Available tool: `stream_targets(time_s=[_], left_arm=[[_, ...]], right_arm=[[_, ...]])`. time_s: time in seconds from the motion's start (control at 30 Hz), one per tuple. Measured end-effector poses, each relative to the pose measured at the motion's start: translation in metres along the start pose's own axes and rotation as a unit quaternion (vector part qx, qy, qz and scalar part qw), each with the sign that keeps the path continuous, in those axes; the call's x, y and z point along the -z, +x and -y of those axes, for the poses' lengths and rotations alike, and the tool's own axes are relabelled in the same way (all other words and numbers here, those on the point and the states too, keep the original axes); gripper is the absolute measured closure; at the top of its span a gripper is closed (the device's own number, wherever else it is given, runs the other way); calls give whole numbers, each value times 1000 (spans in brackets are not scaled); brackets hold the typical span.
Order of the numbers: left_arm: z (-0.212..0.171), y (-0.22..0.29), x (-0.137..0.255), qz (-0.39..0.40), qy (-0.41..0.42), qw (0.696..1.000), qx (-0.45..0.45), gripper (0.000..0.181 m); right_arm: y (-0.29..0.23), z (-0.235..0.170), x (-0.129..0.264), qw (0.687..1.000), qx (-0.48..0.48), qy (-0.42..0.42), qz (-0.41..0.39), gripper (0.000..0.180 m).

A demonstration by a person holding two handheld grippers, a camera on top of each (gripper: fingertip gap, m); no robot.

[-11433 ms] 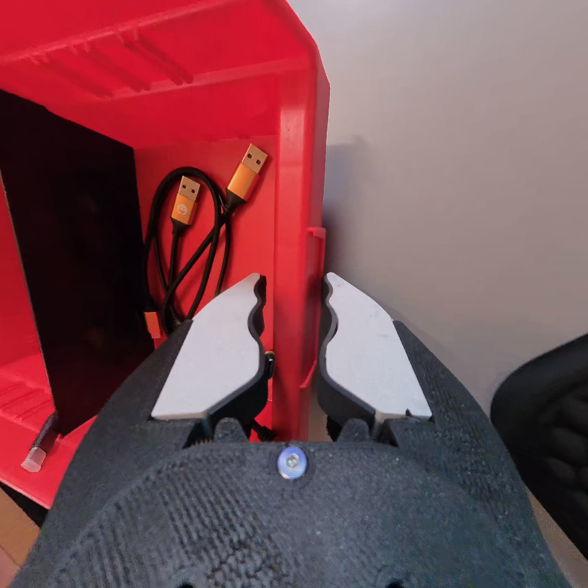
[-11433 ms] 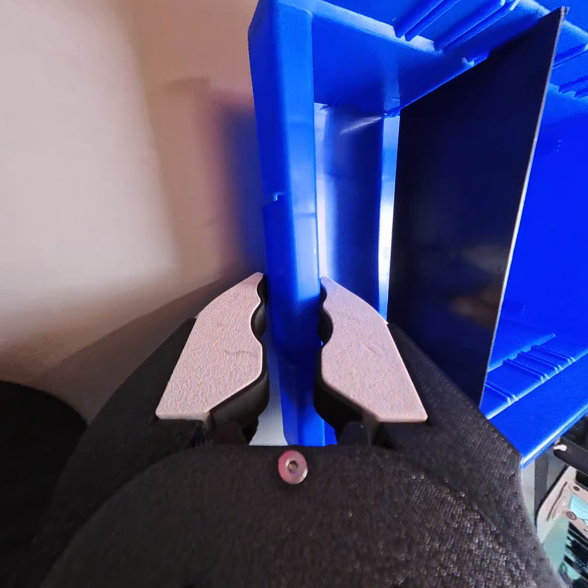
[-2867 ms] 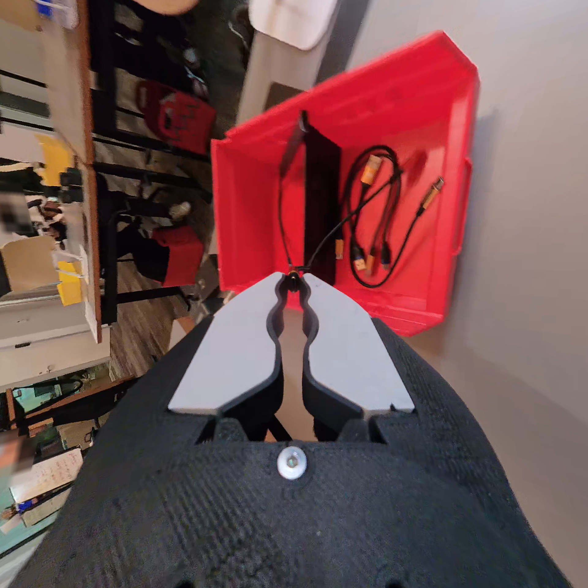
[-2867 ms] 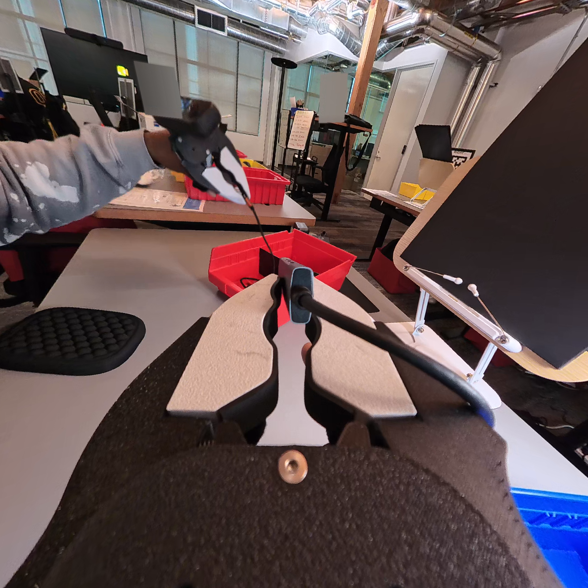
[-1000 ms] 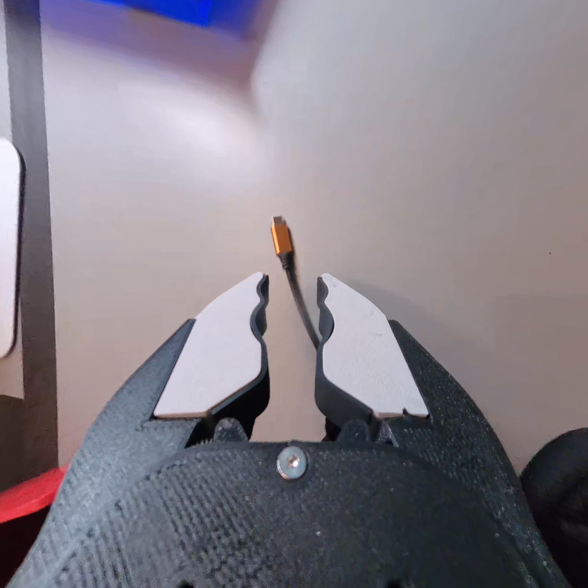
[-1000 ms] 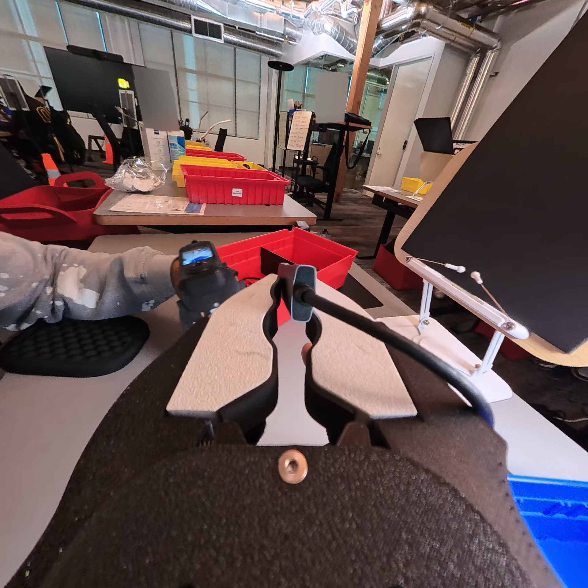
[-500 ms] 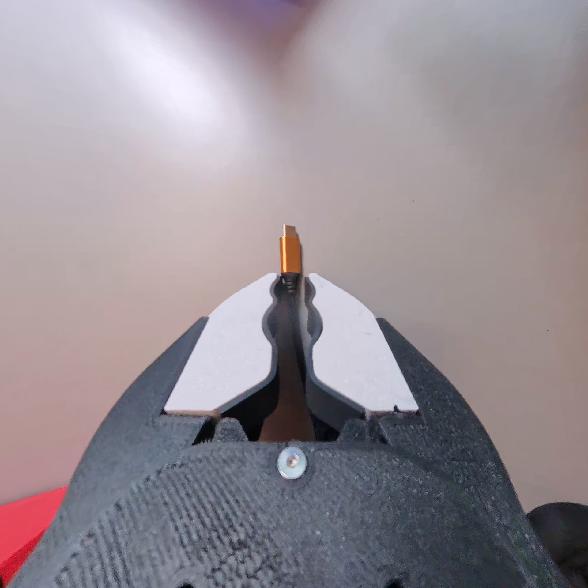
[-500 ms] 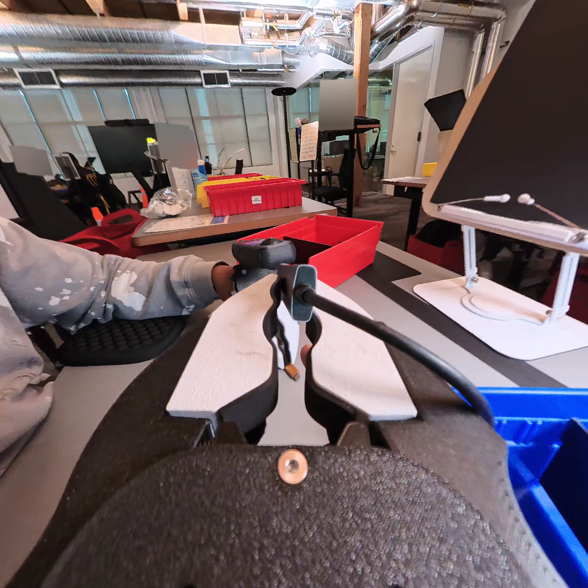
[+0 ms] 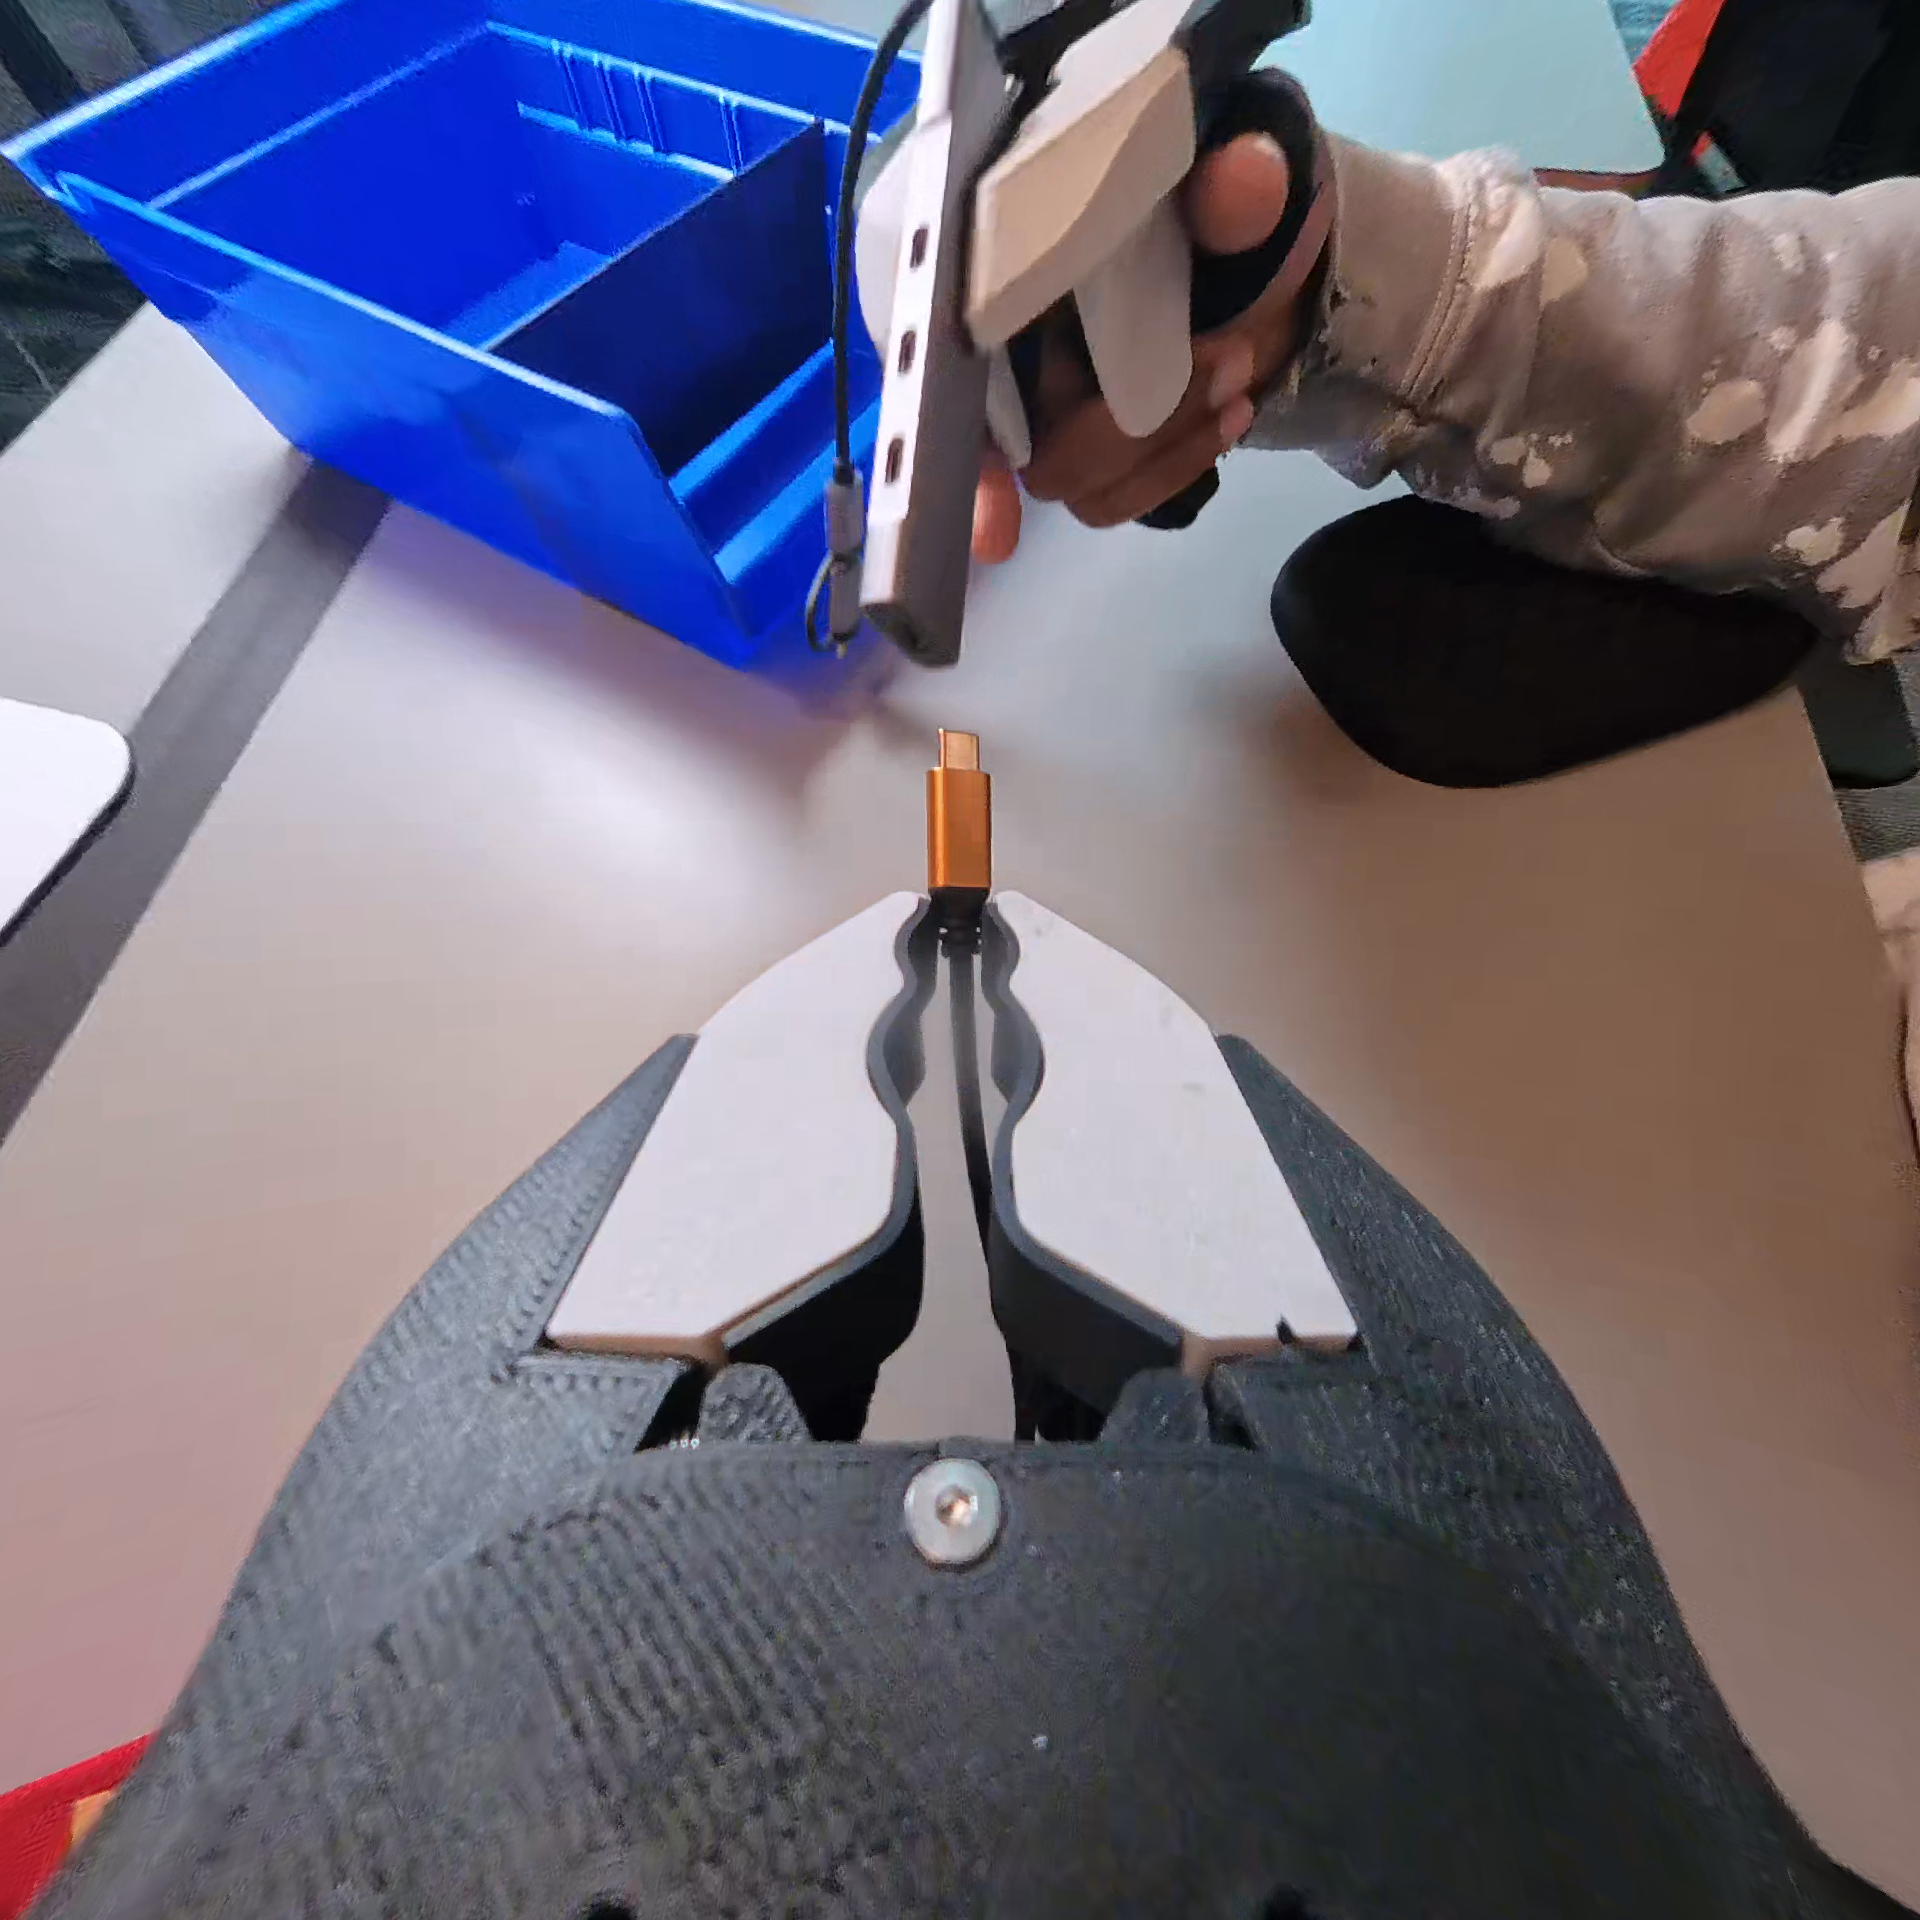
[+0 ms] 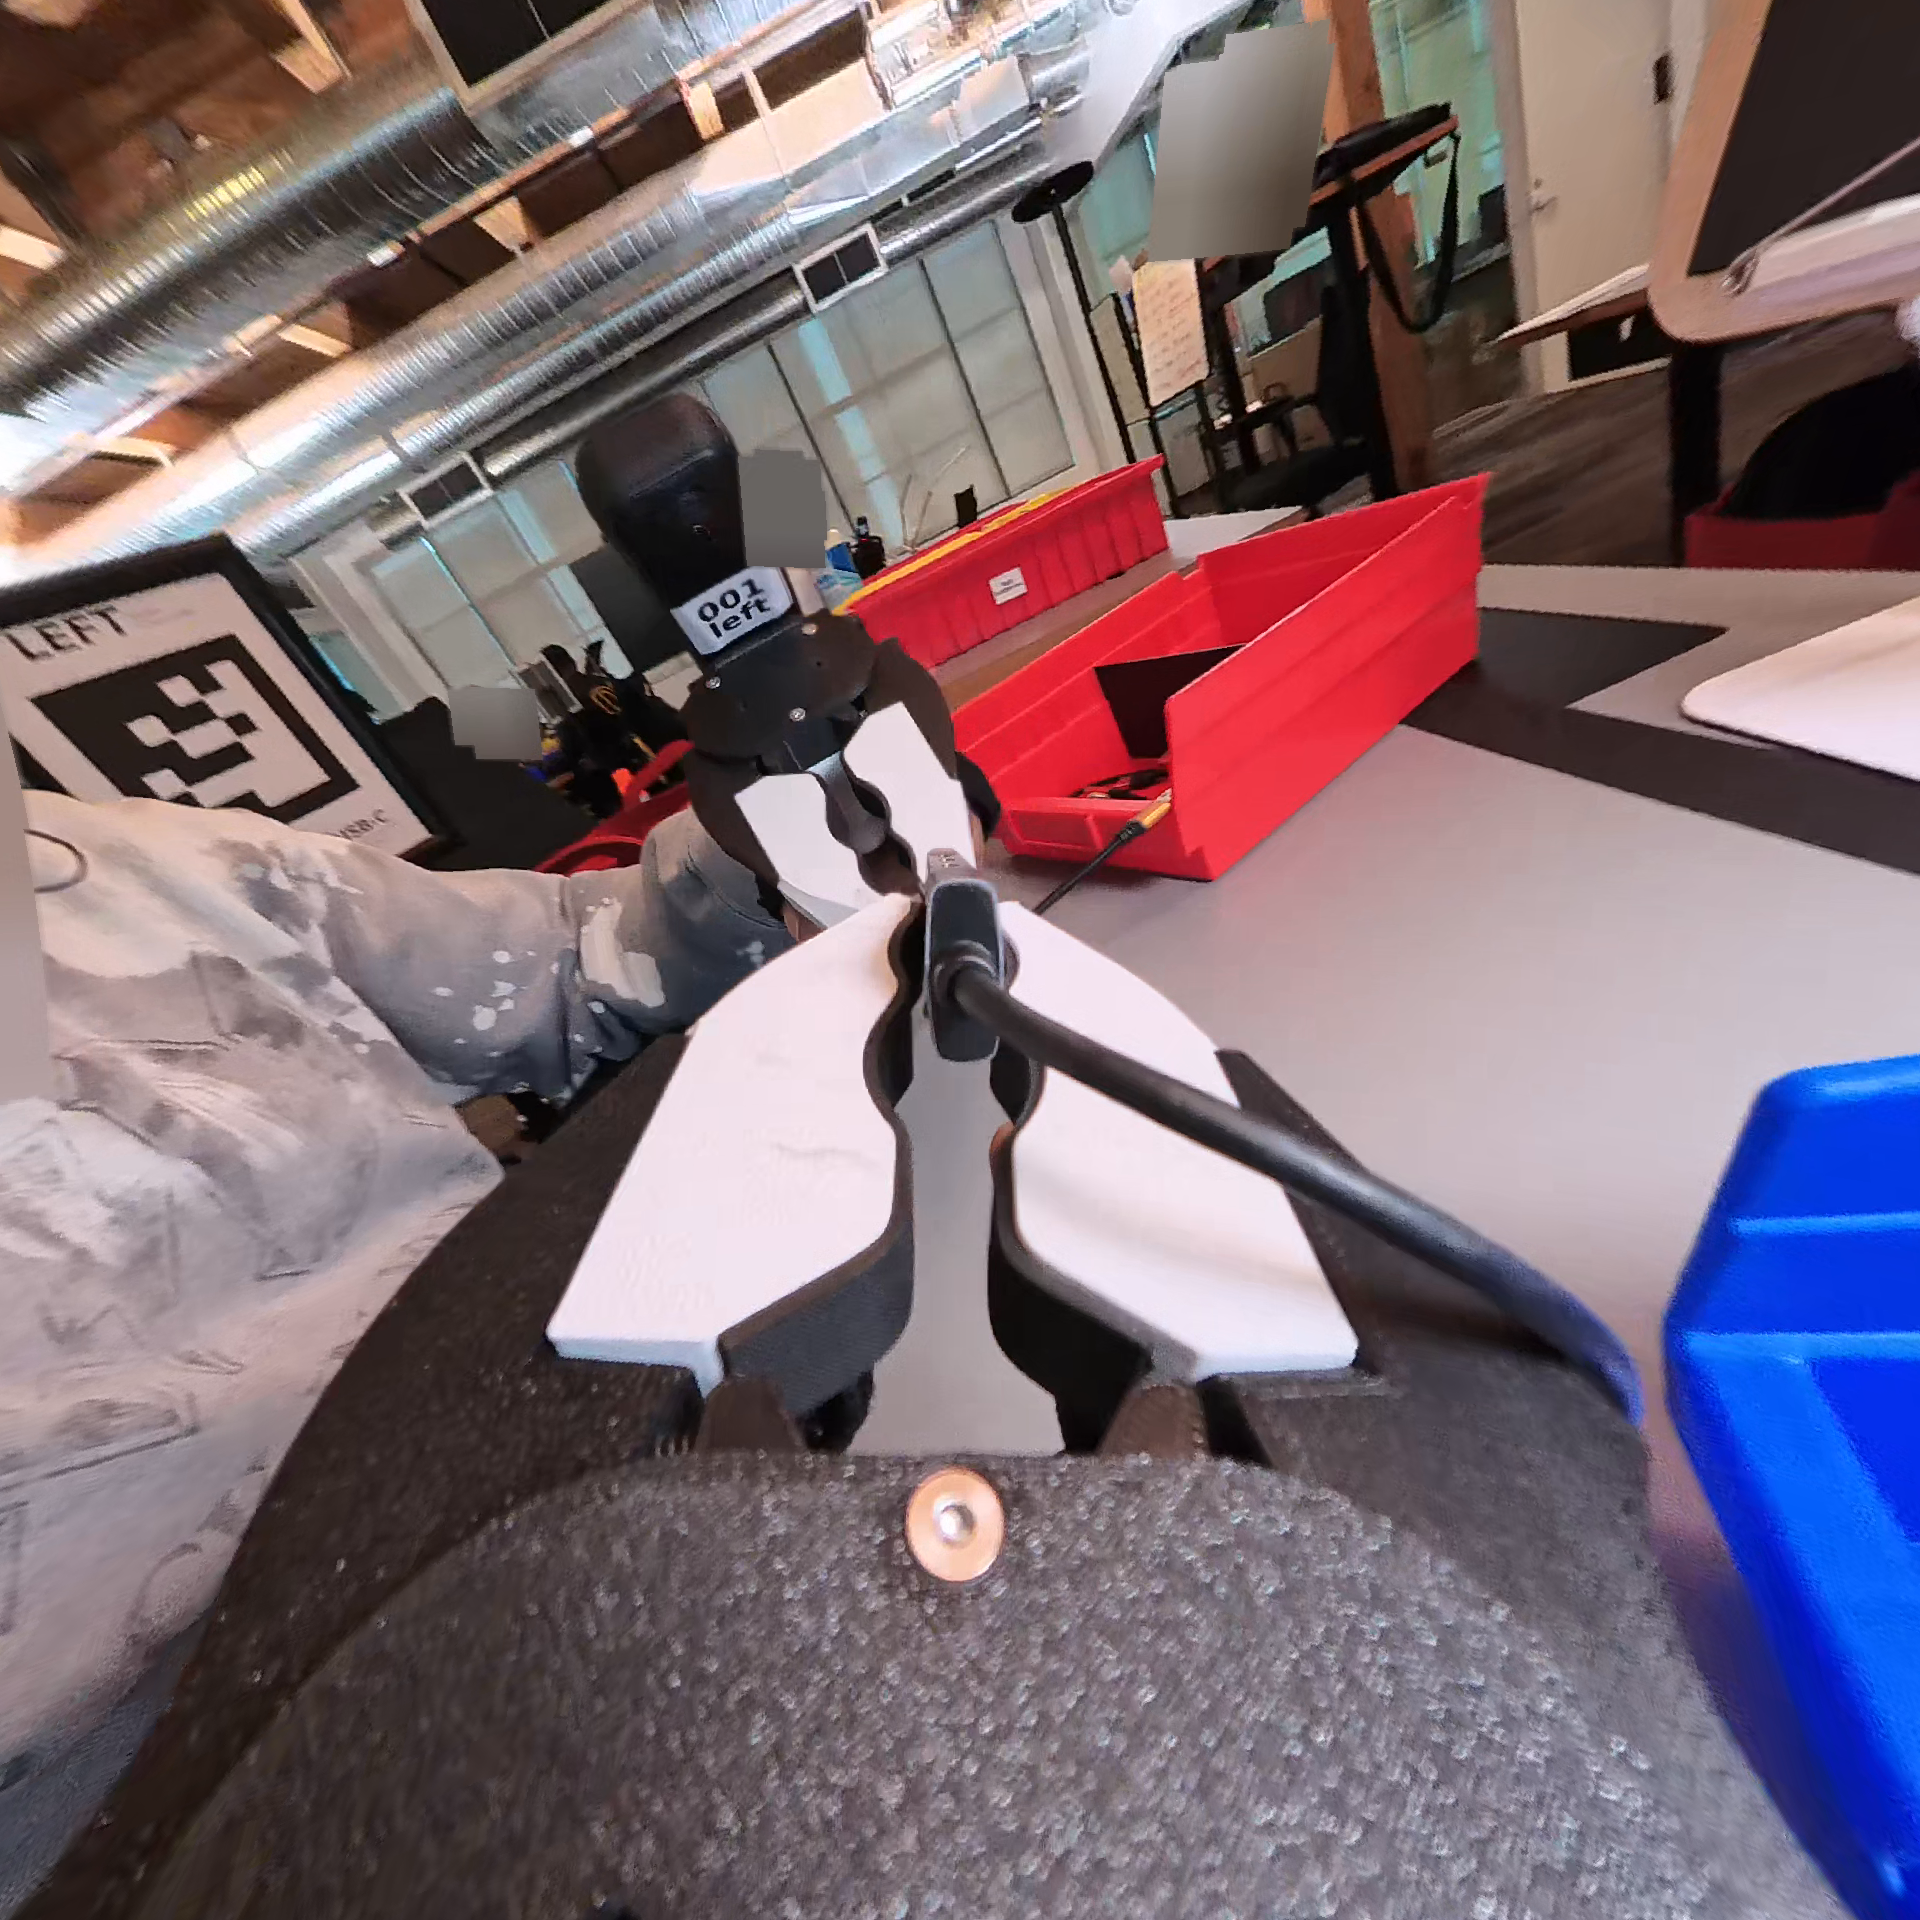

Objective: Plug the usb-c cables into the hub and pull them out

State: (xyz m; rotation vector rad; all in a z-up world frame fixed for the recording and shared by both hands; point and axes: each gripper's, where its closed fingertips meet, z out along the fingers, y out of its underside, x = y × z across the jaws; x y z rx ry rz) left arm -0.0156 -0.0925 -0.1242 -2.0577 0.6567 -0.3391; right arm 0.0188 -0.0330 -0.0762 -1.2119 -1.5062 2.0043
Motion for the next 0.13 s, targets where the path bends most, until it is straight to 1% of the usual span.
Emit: stream_targets(time_s=[0.03, 0.13], left_arm=[[1, 0, 0, 4, 1, 1000, 0, 172], [0, -4, -1, 21, -1, 1000, 0, 172]], right_arm=[[0, -2, -1, 1000, -10, -2, 6, 170], [2, -8, -3, 999, -43, -12, 17, 171]])
